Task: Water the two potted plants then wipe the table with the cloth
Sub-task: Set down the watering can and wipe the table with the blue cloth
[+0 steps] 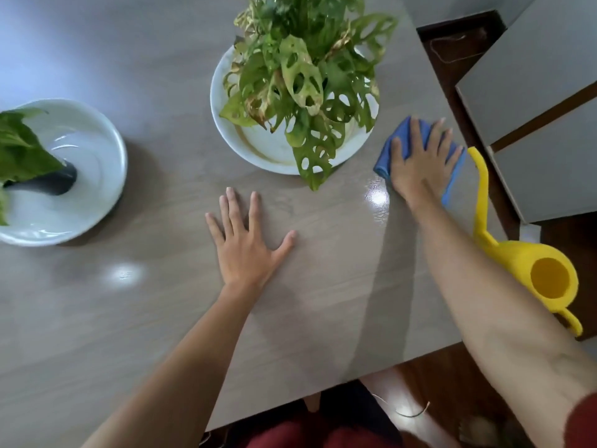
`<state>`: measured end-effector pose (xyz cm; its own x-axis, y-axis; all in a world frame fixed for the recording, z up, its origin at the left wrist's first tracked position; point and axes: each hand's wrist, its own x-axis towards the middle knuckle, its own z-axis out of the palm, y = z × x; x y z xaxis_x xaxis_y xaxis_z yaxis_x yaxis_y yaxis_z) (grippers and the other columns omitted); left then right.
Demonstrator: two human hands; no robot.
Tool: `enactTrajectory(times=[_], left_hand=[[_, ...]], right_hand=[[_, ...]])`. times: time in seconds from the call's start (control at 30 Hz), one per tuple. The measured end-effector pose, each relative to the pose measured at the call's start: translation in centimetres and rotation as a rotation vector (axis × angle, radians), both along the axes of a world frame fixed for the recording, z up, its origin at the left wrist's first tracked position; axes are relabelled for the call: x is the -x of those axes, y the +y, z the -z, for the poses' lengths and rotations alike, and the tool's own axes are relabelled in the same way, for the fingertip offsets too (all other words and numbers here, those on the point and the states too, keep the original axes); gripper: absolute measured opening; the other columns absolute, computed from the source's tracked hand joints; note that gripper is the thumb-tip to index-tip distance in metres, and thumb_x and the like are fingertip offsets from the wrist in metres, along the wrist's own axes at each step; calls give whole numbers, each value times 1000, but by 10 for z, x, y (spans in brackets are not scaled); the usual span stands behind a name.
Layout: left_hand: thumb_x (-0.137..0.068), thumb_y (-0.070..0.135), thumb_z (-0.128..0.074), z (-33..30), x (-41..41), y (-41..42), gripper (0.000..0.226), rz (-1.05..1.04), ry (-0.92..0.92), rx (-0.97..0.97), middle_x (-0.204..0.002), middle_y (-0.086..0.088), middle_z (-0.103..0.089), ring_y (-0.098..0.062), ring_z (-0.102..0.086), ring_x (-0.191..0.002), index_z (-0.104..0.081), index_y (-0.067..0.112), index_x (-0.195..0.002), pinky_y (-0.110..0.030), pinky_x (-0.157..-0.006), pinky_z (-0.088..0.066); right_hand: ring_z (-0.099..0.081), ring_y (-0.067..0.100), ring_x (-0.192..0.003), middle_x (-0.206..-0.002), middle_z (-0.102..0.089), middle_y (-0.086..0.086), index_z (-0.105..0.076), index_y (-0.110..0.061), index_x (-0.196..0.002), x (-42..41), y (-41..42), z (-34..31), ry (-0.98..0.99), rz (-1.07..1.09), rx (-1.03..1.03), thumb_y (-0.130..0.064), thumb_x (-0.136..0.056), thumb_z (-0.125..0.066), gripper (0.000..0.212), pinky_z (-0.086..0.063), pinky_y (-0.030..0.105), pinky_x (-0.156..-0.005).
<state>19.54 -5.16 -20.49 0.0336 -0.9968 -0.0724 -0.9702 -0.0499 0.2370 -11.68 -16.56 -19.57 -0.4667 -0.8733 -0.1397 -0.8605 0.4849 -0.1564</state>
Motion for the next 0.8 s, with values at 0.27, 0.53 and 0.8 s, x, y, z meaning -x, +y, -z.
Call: enactTrajectory(times=[0.27, 0.53, 0.8], left_hand=[[-82, 79, -44, 2, 3, -2, 98, -5, -12, 33, -165, -20, -6, -33, -3, -153, -25, 17, -155, -60, -121, -2], [-85, 76, -42, -3, -2, -2, 92, 11, 70, -1, -165, -19, -4, -31, 0, -153, -25, 19, -155, -57, -122, 2], [-91, 57, -46, -11, -73, 57, 71, -64, 198, 137, -162, -21, -22, -35, -17, -151, -44, 14, -147, -53, -123, -9]], right_hand=[[4, 31, -157, -171, 3, 9, -9, -37, -161, 23, -45, -1, 3, 88, 22, -63, -102, -15, 65, 5, 57, -124], [1, 32, -157, -170, -2, 12, -13, -33, -161, -57, 22, 3, 31, -100, 11, -62, -102, -15, 66, 4, 54, -125], [-17, 37, -154, -167, -21, 15, -28, -29, -159, -161, 99, 13, 46, -301, 108, -55, -103, -26, 62, -8, 57, -125]])
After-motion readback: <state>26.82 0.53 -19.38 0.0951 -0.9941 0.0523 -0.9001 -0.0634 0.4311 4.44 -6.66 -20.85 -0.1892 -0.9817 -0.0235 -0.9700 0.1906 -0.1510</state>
